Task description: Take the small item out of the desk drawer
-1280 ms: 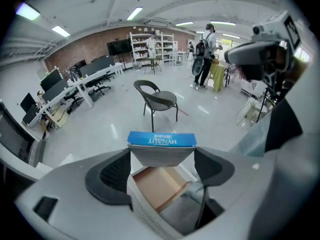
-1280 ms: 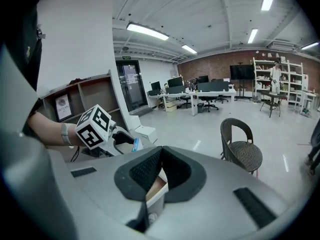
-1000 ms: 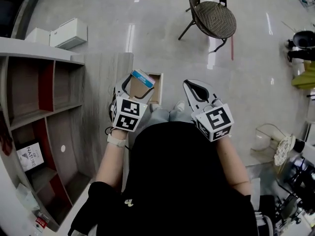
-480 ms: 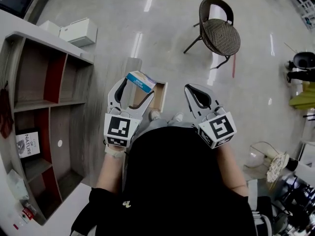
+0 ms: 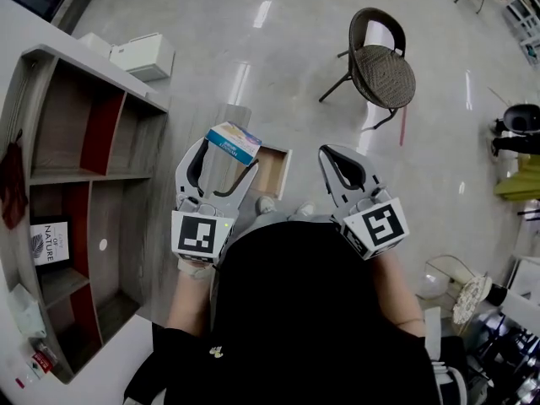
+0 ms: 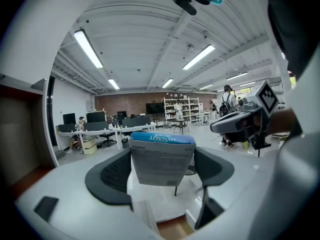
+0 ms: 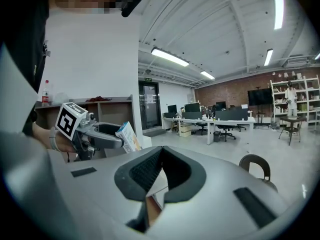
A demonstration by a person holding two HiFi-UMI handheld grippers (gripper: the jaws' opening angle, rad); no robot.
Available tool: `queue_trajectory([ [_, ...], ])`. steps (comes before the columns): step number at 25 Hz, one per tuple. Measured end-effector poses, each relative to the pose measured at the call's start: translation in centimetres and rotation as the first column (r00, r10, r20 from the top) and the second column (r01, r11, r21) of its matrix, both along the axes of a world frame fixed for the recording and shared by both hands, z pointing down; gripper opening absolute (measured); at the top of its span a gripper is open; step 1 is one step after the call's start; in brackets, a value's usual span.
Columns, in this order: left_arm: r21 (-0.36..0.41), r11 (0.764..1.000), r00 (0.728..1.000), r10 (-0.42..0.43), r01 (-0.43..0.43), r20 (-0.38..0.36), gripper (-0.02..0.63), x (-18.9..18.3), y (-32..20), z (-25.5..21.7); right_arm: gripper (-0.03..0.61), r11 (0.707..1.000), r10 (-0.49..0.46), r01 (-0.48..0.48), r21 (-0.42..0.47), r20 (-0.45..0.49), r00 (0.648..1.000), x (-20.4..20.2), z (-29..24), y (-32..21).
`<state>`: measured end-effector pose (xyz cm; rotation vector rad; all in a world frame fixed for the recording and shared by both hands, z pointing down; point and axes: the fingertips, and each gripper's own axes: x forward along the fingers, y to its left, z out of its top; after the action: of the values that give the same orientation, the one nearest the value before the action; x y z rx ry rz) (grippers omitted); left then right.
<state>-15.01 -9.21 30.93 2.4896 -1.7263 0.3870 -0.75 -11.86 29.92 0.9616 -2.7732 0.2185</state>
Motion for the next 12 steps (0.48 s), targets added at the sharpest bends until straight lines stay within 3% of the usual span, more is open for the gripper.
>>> queue_trajectory([
  [3,0.04,0.999,0.999,-0.019,0.02,-0.028,0.402,-0.5,0.2,-0.8,-0.005,1.0,-0.012,0.012,0.006,-0.001,1.0,-0.3,-0.1,0.1],
  [12,0.058,0.998,0.999,-0.029,0.031,-0.026,0.402,-1.0,0.1,-0.9,-0.005,0.999,-0.034,0.034,0.022,-0.013,0.999,-1.4,-0.3,0.0],
])
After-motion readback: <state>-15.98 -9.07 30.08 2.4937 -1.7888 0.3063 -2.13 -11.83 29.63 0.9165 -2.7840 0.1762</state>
